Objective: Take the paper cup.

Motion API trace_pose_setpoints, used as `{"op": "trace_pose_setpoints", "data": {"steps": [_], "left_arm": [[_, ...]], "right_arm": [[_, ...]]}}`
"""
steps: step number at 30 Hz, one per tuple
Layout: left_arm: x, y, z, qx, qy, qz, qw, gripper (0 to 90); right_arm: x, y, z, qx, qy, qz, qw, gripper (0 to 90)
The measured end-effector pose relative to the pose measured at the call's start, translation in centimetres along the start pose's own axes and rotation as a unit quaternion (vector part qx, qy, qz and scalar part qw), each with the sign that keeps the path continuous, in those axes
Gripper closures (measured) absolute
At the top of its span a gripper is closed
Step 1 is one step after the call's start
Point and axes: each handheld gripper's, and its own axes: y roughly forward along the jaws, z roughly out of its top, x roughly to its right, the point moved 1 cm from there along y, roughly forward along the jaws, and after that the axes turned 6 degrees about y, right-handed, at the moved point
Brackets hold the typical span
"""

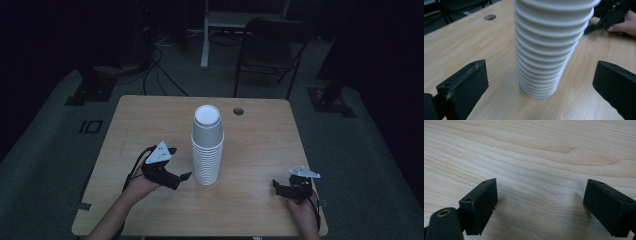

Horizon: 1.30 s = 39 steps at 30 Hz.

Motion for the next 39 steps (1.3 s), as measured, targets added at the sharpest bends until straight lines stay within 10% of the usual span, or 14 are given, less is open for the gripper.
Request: {"op": "trace_pose_setpoints", "data": {"steps": [39], "left_arm": [[-0.8, 1.6, 7.9, 0.101, 0.014, -0.042, 0.9939, 0.2]], "right_arm": [[0.0, 0.0, 0.0, -0.001, 0.001, 0.000, 1.0000, 11.5]]}}
